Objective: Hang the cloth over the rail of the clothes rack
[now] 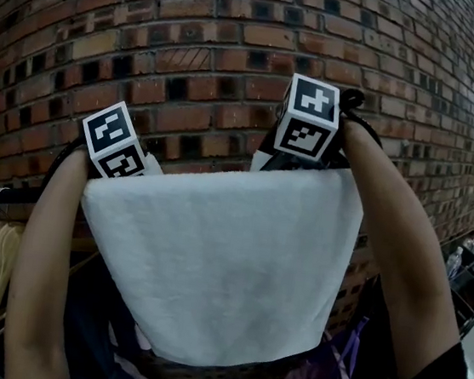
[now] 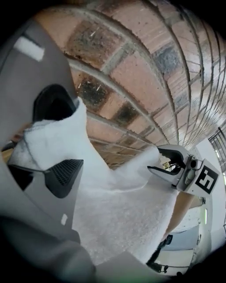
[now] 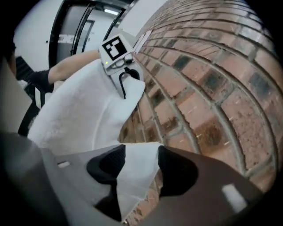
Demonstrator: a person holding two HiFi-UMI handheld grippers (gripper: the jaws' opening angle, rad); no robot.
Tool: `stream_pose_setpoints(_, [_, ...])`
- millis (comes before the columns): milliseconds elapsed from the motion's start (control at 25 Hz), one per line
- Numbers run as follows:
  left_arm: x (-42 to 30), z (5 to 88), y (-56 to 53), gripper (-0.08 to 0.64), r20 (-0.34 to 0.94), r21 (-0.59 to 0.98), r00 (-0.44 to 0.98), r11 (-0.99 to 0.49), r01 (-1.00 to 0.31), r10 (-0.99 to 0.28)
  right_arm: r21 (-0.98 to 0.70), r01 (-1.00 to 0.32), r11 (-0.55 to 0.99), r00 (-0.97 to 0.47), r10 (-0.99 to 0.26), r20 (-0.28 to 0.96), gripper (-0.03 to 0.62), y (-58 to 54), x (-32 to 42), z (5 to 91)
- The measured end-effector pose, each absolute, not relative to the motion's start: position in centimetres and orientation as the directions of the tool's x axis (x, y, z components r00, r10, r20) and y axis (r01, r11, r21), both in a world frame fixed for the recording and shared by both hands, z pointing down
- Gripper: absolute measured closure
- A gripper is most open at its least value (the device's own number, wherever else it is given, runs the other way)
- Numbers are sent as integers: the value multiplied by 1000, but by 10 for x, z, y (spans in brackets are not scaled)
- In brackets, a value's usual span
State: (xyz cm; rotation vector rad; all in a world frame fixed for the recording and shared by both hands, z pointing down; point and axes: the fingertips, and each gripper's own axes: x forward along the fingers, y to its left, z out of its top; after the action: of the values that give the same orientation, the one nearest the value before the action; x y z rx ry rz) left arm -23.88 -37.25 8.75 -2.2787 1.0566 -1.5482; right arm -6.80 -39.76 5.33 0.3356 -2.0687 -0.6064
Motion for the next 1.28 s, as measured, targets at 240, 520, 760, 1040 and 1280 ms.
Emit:
stream_pose_setpoints(240, [-240,96,-368,296,770,-478,189,-746,-463,-610,601,-3,799,-474,-530,703,357,-408,-56,57])
stream_pose_setpoints(520, [-240,77,-373,298,696,-531,231,-703,-473,-680,717,1,697,-545,-601,585,356,-410,-75,41])
stream_pose_setpoints(760, [-237,66,-365,223,677,-413,353,-731,-543,-645,676,27,736,-511,-571,643,357,-416,-74,66])
stream_pose_setpoints(1040, [-254,77,-359,149,727,-291,361,-738,-608,-584,654,25,756,-521,-548,654,356,-414,-77,70])
stream_pose_setpoints(1280, [-264,60,-363,152,699,-389,326,-721,-574,-636,639,18,769,-529,-535,659,356,-415,-78,73])
